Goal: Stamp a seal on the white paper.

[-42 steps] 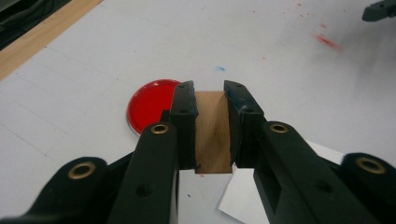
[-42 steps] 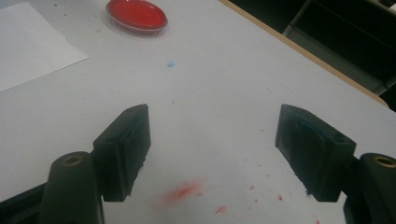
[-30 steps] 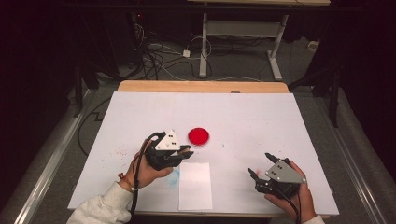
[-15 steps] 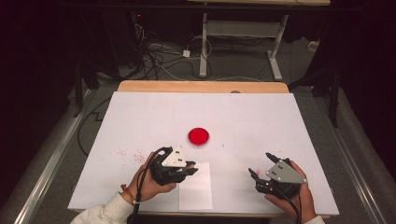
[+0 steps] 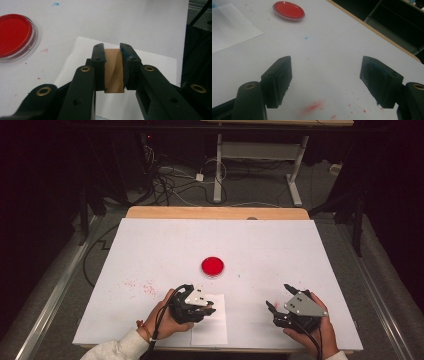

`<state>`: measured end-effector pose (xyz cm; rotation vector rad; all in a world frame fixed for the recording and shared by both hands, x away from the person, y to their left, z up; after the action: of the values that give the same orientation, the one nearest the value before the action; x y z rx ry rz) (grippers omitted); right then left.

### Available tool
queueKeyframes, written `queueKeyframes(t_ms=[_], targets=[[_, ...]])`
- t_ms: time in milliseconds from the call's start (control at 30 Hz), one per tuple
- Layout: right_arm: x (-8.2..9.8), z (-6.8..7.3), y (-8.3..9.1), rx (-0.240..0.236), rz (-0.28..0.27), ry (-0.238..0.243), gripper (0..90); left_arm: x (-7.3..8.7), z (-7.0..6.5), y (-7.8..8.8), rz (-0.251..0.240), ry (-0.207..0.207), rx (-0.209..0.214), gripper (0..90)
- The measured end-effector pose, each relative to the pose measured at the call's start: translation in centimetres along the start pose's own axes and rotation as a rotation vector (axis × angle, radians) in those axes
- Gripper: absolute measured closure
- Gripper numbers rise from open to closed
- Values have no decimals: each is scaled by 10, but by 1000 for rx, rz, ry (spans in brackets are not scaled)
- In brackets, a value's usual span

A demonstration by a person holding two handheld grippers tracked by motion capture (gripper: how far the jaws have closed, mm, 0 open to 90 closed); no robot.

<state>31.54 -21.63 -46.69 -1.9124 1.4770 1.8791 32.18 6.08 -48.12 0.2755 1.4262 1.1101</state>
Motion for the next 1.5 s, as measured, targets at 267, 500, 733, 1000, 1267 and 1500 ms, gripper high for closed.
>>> queueKeyframes(t_ms=[267,500,733,1000,1267,1500], targets=[[0,1,-1,-3,5,3,261,5,2,-11,17,20,-10,738],[1,1,-2,-8,12,7,261,8,5,-23,44,46,-12,738],[1,1,-2,-9,13,7,261,10,11,-32,61,77,-12,738],[1,1,-2,-9,14,7,262,11,12,-35,69,155,-5,738],[1,1,-2,-8,14,8,261,11,10,-36,78,152,-18,739],[1,2,-2,-9,16,10,261,12,10,-36,68,149,-17,739]])
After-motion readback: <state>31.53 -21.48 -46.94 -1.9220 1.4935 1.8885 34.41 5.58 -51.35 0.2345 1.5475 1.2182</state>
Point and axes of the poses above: each handheld gripper's, and its own axes: y roughly backward along the jaws, x roughly out of its underside, z roughly to its left, the point moved 5 cm from there along -y, roughly forward along the jaws, and after that the axes turned 13 degrees about -x, right-handed, at the moved point
